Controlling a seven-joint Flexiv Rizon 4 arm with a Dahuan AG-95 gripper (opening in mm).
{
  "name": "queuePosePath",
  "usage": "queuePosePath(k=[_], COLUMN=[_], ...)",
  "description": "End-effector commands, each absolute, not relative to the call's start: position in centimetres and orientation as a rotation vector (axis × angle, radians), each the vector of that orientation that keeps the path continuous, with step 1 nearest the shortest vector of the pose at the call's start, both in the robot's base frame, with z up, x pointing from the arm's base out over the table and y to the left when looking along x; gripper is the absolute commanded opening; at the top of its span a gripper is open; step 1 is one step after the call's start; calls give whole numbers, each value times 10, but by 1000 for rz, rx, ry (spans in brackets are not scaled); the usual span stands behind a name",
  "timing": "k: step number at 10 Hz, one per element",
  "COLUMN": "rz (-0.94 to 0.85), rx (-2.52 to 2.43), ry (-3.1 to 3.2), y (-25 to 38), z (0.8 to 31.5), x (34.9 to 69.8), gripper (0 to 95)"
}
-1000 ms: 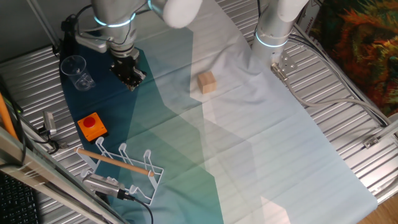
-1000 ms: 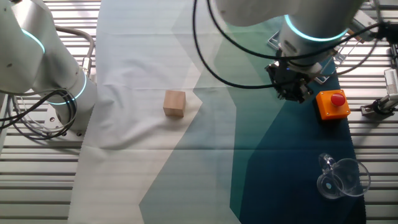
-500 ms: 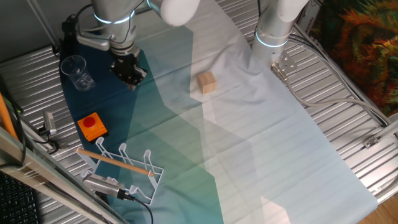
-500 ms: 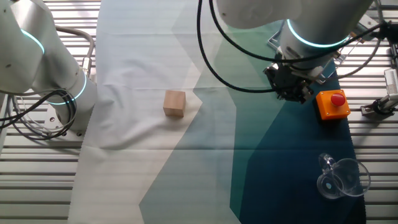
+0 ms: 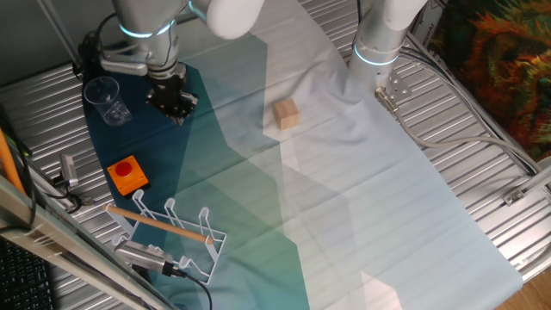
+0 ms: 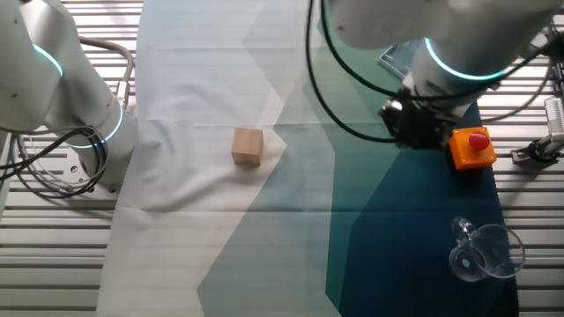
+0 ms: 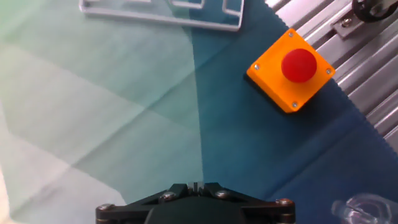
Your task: Put the cup on the cup rack
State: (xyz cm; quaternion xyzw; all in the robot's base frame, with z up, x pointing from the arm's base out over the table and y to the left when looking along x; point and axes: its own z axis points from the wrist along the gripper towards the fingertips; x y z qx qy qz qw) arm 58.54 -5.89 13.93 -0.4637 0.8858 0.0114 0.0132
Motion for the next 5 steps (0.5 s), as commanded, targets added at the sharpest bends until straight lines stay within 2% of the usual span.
queuePosePath(k=[1,5], rz=[25,-19], rx=[-1517,-1632], ry=[2749,2685], y=[-79,-97], z=[143,144], x=[595,600], gripper=[0,0])
